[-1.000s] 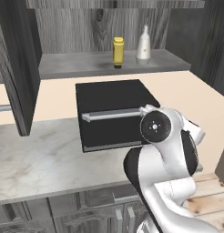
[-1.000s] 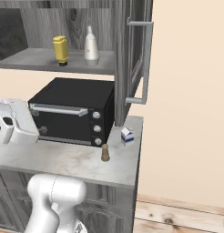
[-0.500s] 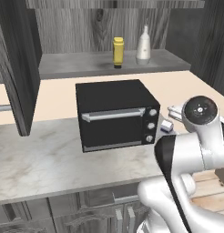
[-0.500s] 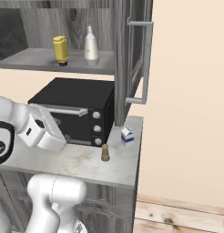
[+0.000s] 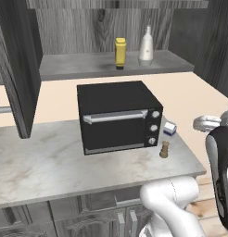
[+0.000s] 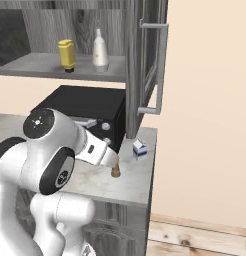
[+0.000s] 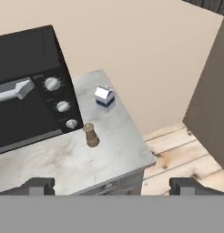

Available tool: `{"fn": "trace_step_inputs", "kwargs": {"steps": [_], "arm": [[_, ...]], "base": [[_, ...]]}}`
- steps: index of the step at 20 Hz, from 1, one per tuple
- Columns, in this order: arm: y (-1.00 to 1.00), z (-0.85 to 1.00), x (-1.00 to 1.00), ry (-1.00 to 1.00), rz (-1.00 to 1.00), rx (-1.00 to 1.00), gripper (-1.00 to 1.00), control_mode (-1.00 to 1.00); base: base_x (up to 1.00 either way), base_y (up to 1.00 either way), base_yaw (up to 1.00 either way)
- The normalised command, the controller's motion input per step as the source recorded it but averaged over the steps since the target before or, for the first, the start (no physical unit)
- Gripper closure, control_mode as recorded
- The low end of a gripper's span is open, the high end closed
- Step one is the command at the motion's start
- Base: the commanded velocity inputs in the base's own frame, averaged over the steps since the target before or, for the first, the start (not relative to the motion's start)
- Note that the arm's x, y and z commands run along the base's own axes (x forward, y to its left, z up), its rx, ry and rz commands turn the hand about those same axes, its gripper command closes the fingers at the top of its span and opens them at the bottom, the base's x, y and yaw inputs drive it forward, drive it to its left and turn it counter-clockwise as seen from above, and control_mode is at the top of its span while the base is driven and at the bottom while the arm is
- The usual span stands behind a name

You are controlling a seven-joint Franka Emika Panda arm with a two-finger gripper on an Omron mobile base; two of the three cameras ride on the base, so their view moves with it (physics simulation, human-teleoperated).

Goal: There are various items on the counter. Only move the condiments/shakers into the cabinet.

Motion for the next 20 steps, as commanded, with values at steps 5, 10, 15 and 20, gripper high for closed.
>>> {"fn": "trace_step_inputs", "kwargs": {"steps": [5,10,15,20], "arm": [[-0.19,-0.72,-0.10,-0.01,0.72,0.00,-1.00,-1.00],[0.10,-0.94,-0.53,-0.10,0.65,-0.01,-1.00,-1.00],[-0.26,-0.36,-0.16,-0.28,0.44,0.03,-1.00,-1.00],[-0.42,-0.28,0.00,-0.29,0.47,0.10,-1.00,-1.00]], "base": [[0.00,0.00,0.00],[0.00,0.00,0.00],[0.00,0.00,0.00],[0.00,0.00,0.00]]}}
